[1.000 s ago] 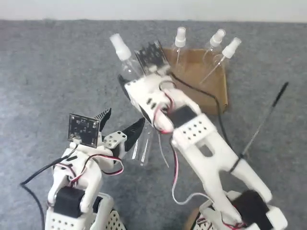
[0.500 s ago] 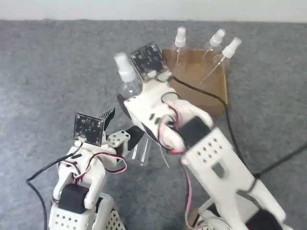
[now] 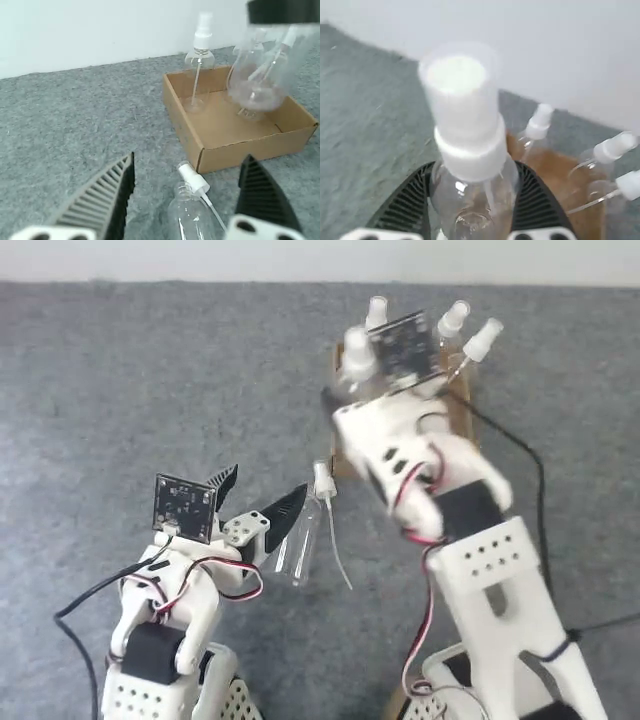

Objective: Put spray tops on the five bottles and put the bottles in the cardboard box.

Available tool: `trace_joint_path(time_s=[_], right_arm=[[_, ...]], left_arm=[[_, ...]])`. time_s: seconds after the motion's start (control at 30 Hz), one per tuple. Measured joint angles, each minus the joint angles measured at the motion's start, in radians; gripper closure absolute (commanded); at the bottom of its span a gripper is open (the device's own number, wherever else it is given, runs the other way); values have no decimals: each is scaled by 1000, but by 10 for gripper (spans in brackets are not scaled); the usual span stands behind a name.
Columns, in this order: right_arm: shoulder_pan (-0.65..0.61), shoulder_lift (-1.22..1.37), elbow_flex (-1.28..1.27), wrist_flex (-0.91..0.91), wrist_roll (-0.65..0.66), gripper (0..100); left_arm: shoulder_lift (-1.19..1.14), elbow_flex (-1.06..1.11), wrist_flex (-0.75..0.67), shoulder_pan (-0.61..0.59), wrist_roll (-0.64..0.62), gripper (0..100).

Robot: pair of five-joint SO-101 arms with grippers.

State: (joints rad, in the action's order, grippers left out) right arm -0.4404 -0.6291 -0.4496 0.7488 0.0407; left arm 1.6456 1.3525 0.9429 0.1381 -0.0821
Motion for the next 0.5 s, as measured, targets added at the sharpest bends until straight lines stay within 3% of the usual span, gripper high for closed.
trace_joint_path(time_s=[0.3,0.5], right_arm=[[89,290,0,-301,18,992],[137,462,-2,-448,18,992]], left_arm=[[8,6,-29,-143,0,987],[5,14,-37,-149,0,985]])
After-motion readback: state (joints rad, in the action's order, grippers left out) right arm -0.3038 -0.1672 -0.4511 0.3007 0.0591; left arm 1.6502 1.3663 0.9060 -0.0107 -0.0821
